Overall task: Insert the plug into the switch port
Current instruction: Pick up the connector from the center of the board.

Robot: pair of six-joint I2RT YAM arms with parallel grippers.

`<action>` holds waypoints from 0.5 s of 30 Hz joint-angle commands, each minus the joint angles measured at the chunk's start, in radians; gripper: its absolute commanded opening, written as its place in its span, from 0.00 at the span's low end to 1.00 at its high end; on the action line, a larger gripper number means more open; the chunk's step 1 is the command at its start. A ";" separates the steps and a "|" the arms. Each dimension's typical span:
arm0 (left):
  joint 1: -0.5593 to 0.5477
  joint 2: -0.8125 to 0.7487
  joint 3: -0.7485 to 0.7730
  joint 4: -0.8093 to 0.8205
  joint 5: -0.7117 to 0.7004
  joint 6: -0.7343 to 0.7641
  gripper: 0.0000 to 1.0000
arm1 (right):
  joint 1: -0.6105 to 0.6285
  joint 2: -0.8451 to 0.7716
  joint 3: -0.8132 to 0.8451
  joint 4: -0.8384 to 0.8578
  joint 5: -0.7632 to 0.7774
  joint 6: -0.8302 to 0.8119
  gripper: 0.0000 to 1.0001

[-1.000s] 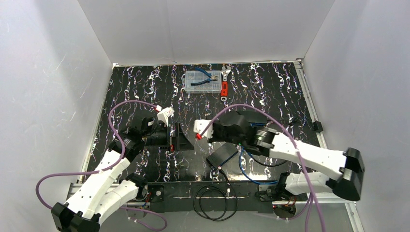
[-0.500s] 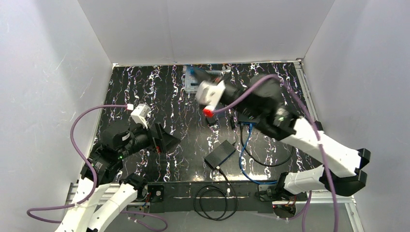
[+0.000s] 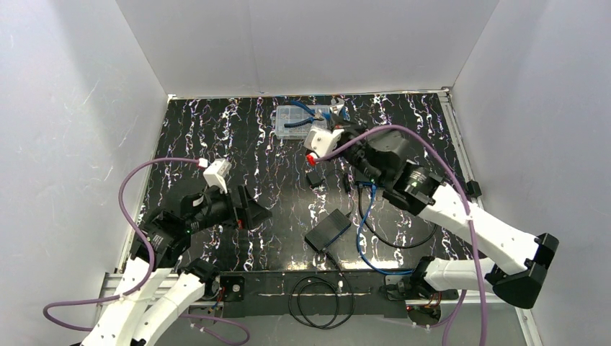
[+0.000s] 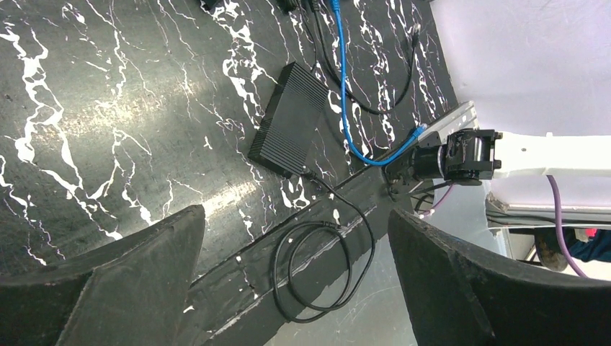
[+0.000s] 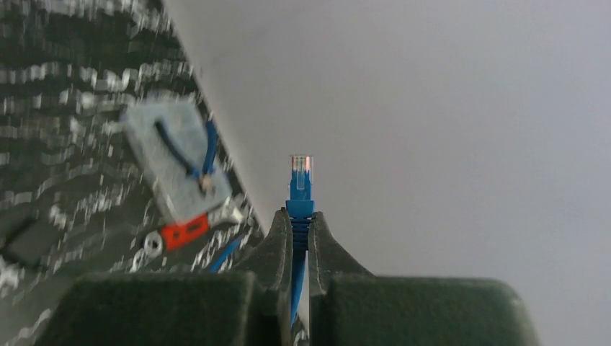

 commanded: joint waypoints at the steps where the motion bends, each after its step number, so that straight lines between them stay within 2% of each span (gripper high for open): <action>1: 0.005 0.026 -0.006 0.015 0.046 0.023 0.98 | -0.014 -0.148 -0.052 0.027 0.207 0.010 0.01; 6: 0.005 0.063 -0.053 0.082 0.079 -0.002 0.98 | -0.015 -0.239 -0.081 -0.142 0.337 0.067 0.01; 9: 0.005 0.095 -0.097 0.137 0.100 -0.032 0.98 | -0.014 -0.272 -0.085 -0.316 0.361 0.177 0.01; 13: 0.005 0.154 -0.145 0.204 0.125 -0.069 0.98 | -0.014 -0.292 -0.127 -0.533 0.275 0.368 0.01; 15: 0.005 0.184 -0.162 0.234 0.123 -0.085 0.98 | -0.014 -0.297 -0.177 -0.576 0.200 0.465 0.01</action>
